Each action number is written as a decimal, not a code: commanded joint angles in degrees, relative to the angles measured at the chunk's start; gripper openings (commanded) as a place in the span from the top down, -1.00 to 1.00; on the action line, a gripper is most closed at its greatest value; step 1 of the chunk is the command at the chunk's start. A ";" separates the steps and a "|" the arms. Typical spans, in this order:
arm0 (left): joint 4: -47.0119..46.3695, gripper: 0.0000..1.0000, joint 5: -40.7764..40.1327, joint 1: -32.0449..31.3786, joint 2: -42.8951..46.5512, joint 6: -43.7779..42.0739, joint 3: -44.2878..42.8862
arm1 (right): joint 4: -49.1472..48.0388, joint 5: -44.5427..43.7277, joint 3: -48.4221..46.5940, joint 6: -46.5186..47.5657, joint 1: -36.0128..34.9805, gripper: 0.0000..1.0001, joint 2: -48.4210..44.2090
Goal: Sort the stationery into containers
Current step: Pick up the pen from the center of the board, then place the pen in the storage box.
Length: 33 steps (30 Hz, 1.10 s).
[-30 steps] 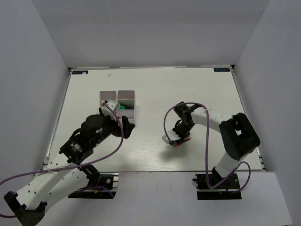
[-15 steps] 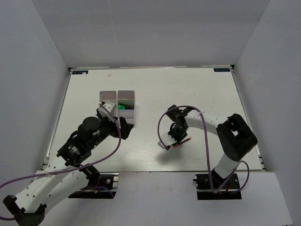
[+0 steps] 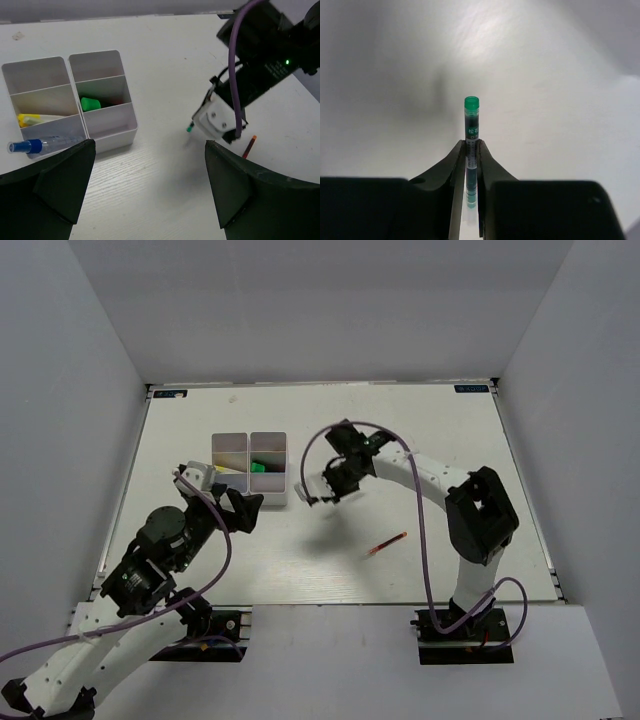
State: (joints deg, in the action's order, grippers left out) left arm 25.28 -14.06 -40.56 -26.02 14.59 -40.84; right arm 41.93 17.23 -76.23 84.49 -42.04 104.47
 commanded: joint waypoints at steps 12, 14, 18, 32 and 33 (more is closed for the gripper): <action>-2.24 -1.00 -6.50 0.39 10.44 1.06 2.08 | -4.21 28.63 -40.03 -32.35 -0.94 1.00 12.69; -3.30 -1.00 -4.93 0.39 11.86 0.44 3.48 | -6.50 33.19 -41.37 -34.73 -0.85 1.00 14.27; -3.83 -1.00 -3.61 0.39 11.70 -0.09 3.49 | -9.06 38.66 -45.14 -45.88 -1.20 1.00 18.04; -3.83 -1.00 -2.02 0.39 9.76 -0.61 3.49 | -19.07 43.32 -45.68 -60.57 -1.90 1.00 23.32; -3.83 -1.00 -2.02 0.39 9.76 -1.14 3.49 | -20.04 43.32 -45.85 -60.93 -2.08 1.00 23.68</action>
State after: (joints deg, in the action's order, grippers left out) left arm 22.00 -17.10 -40.56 -15.88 14.39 -37.85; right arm 27.27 58.17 -119.92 28.53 -43.55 126.76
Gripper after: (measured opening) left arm 0.997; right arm 0.164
